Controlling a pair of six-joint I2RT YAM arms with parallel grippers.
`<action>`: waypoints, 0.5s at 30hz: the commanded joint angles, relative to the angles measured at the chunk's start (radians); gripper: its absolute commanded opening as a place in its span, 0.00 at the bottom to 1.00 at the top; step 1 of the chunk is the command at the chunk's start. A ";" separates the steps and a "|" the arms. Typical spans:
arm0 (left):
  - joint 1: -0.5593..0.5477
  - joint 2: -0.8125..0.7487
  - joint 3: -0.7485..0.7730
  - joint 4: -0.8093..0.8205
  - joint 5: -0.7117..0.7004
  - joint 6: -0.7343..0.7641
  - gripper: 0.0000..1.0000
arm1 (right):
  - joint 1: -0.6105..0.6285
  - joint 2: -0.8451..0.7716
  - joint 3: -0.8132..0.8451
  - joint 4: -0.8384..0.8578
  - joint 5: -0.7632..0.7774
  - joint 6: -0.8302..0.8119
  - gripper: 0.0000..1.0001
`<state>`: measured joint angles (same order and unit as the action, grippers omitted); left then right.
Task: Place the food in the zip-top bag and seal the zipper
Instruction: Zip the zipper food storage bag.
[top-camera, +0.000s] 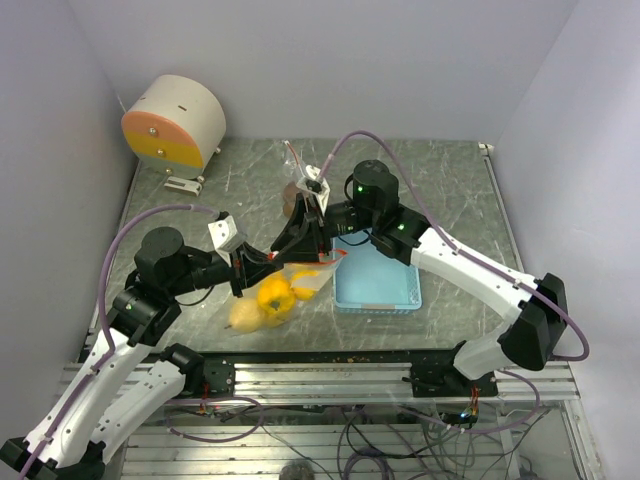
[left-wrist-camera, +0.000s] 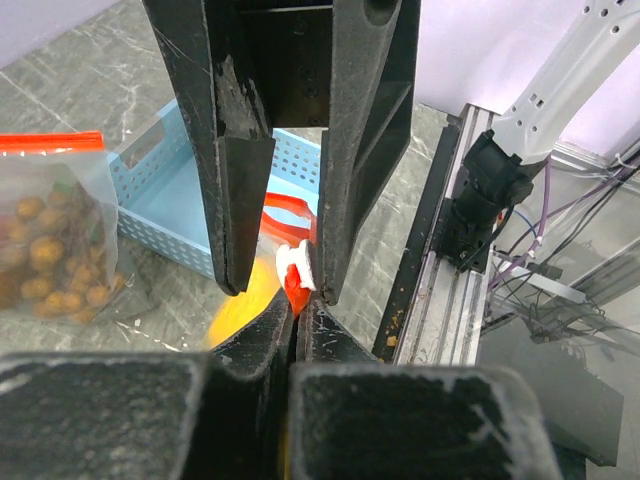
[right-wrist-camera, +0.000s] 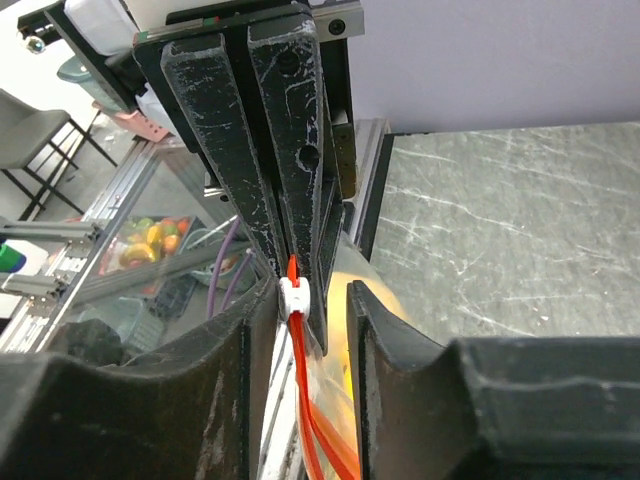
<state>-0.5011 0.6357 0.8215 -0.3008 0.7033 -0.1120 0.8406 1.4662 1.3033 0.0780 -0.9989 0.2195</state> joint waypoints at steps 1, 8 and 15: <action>-0.005 -0.004 -0.001 0.017 -0.006 0.006 0.07 | -0.001 0.007 0.025 -0.009 0.004 0.006 0.30; -0.004 -0.010 -0.003 0.014 -0.018 0.004 0.07 | -0.001 -0.002 0.026 -0.019 -0.009 -0.005 0.01; -0.004 -0.038 0.020 -0.017 -0.053 0.009 0.07 | -0.016 -0.008 0.021 -0.087 0.036 -0.063 0.00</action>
<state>-0.5011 0.6292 0.8207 -0.3225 0.6758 -0.1120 0.8387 1.4708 1.3064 0.0467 -0.9974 0.2070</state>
